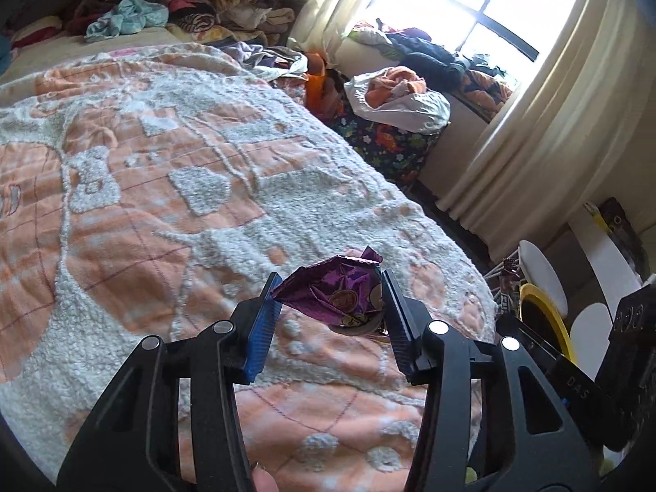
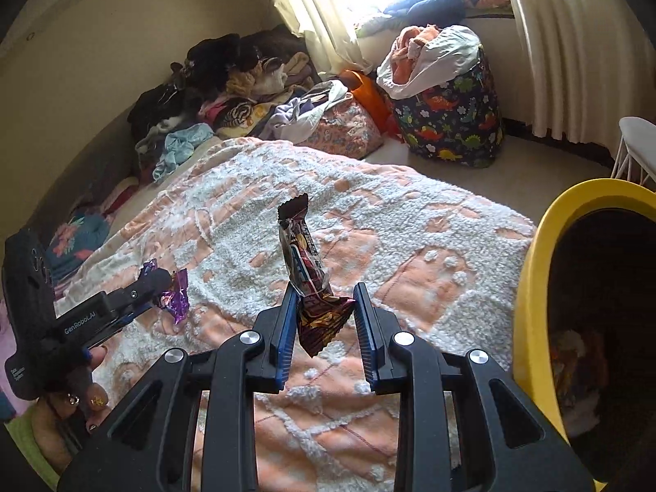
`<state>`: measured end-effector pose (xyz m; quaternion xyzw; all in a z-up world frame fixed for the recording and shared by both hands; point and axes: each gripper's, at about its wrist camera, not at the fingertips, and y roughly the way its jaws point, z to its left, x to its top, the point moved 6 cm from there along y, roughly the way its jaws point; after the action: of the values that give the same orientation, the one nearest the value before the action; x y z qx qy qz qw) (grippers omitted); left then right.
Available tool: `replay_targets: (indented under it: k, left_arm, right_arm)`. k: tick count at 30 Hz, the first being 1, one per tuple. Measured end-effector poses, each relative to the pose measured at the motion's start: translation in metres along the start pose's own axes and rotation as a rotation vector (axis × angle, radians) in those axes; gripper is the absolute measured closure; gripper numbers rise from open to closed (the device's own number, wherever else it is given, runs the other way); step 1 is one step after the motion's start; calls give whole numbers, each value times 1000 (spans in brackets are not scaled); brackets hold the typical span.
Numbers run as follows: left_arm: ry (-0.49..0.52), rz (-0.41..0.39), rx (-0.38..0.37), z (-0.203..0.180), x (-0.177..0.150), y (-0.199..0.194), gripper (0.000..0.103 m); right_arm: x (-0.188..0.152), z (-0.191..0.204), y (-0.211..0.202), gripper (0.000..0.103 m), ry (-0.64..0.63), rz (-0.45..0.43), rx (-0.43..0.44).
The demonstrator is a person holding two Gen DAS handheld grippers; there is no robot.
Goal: Collect trash
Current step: 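Lift both wrappers and carry them over the yellow bin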
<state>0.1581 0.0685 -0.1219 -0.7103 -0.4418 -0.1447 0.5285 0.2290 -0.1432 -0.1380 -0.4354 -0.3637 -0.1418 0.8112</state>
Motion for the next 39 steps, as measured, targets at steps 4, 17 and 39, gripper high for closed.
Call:
replay_targets:
  k: [4, 17, 39]
  left_arm:
    - [35, 1, -37, -23, -1, 2, 63]
    - [156, 8, -144, -94, -10, 2, 63]
    - [316, 30, -285, -173, -41, -7, 63]
  right_arm:
    - [5, -20, -19, 77, 38, -34, -22]
    - [8, -88, -62, 77, 160, -103, -126]
    - [13, -158, -120, 77, 297, -207, -249]
